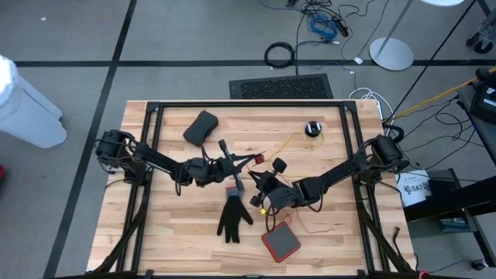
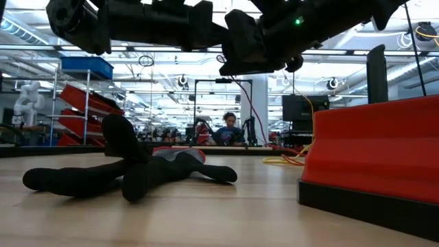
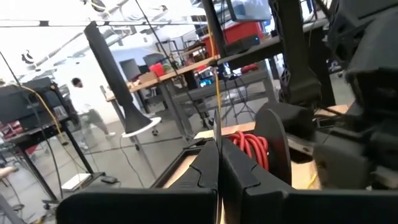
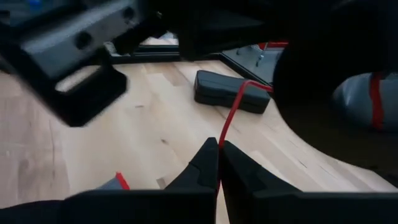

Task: Coil cords
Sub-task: Coil the red wire onto the black spool

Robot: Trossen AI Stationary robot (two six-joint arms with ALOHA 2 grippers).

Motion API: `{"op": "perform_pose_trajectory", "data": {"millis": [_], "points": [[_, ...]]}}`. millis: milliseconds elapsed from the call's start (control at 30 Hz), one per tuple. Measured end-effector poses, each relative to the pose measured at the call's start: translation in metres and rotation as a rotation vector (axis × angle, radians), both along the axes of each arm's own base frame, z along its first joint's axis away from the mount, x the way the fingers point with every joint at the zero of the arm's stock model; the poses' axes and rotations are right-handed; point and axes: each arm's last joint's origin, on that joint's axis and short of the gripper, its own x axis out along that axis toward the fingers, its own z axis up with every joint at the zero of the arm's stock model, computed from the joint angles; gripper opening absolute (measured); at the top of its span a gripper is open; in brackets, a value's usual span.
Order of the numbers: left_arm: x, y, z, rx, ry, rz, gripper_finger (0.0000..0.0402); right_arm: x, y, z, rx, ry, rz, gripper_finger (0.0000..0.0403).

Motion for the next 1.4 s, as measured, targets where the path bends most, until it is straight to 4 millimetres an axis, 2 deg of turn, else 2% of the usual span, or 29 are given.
{"op": "perform_pose_trajectory", "data": {"millis": [133,300,500,667,900,1200,1400], "points": [[0.0,-0.001,-0.002,0.036,0.03,0.003,0.0,-0.001,0.002,0.002,-0.004,-0.005,0.007,0.0],[0.0,-0.004,-0.009,0.068,0.12,0.003,0.0,-0.007,0.007,0.017,-0.015,-0.027,0.016,0.0],[-0.002,-0.013,-0.013,0.105,0.157,0.003,0.0,-0.026,0.012,0.035,-0.04,0.008,-0.002,0.0],[-0.004,-0.022,-0.013,0.108,0.156,-0.014,0.0,-0.044,0.006,0.043,-0.001,0.082,-0.027,0.0],[-0.006,-0.032,-0.013,0.105,0.152,-0.062,0.0,-0.06,-0.004,0.042,-0.002,0.181,-0.084,0.0],[-0.008,-0.039,-0.009,0.054,0.114,-0.105,0.0,-0.062,-0.007,0.039,0.001,0.208,-0.096,0.0],[-0.009,-0.038,-0.001,0.035,0.028,-0.108,0.0,-0.061,-0.007,0.04,0.0,0.204,-0.095,0.0]]}}
